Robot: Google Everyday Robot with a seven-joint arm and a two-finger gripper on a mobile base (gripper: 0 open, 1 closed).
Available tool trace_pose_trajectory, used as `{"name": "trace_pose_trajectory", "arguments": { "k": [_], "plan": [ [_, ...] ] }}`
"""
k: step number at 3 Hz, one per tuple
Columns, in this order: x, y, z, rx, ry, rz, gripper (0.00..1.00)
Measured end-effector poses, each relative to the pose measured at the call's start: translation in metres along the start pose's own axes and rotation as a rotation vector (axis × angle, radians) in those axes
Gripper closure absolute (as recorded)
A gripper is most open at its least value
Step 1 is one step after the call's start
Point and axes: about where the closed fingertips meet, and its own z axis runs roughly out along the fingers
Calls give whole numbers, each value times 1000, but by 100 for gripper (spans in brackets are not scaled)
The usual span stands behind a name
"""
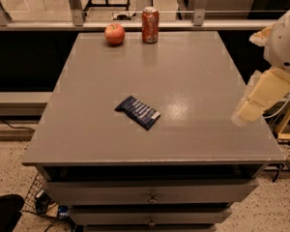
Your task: Move rxbar blueberry near coke can
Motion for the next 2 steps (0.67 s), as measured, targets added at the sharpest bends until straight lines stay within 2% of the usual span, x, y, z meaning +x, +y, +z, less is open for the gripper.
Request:
{"name": "trace_pose_trajectory", "arguments": {
  "k": [1, 2],
  "plan": [
    [-10, 0, 13, 33, -132, 116, 0],
    [-29, 10, 32, 40, -298, 220, 0]
  ]
}}
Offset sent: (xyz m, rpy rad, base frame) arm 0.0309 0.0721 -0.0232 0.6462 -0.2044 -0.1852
